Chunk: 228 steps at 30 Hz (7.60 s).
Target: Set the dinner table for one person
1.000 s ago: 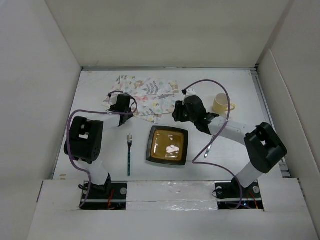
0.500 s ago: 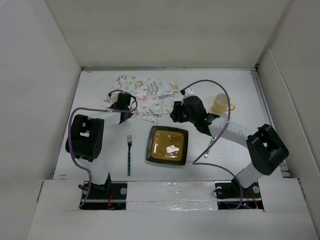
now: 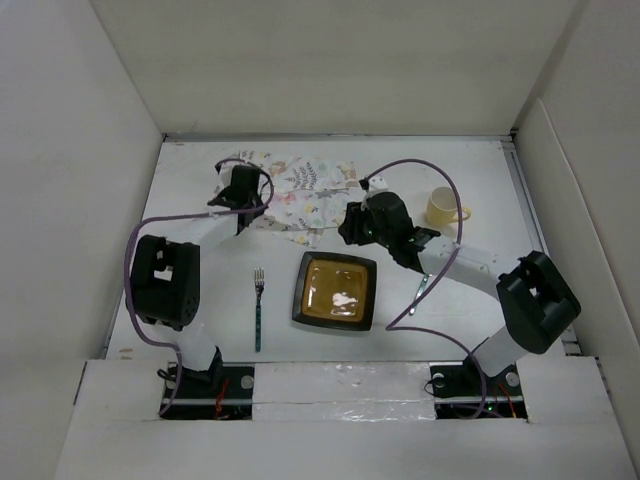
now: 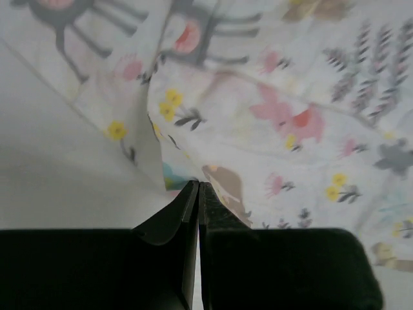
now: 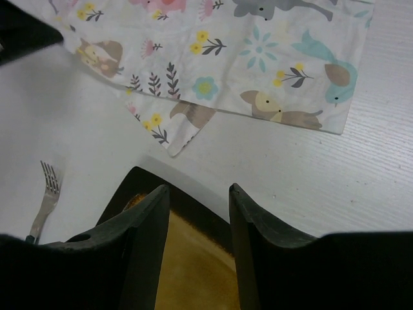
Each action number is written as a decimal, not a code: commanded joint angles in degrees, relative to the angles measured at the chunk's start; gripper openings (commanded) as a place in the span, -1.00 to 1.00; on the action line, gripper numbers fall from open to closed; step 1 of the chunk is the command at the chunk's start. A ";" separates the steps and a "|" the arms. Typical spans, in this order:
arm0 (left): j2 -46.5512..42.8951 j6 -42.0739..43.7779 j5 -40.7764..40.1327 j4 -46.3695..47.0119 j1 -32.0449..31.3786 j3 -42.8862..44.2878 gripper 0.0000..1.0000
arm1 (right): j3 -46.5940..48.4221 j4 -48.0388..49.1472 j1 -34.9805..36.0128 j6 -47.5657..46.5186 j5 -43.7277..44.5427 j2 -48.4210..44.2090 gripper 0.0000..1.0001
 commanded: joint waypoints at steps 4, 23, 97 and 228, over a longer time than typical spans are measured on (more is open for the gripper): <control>2.35 3.36 -0.55 -3.66 3.04 27.73 -1.00 | 0.85 1.57 1.45 -1.82 0.01 -0.31 -0.32; 19.68 3.99 10.17 -10.01 21.24 57.15 -1.00 | 31.41 -17.83 9.09 -6.40 8.08 28.86 0.24; 11.24 0.03 17.99 0.63 21.24 44.06 -1.00 | 57.80 -32.27 2.94 -3.59 2.12 47.15 -0.06; 31.73 37.56 13.24 -12.11 -16.02 43.97 -1.00 | -1.61 -8.10 -13.14 -4.11 5.20 6.55 -1.00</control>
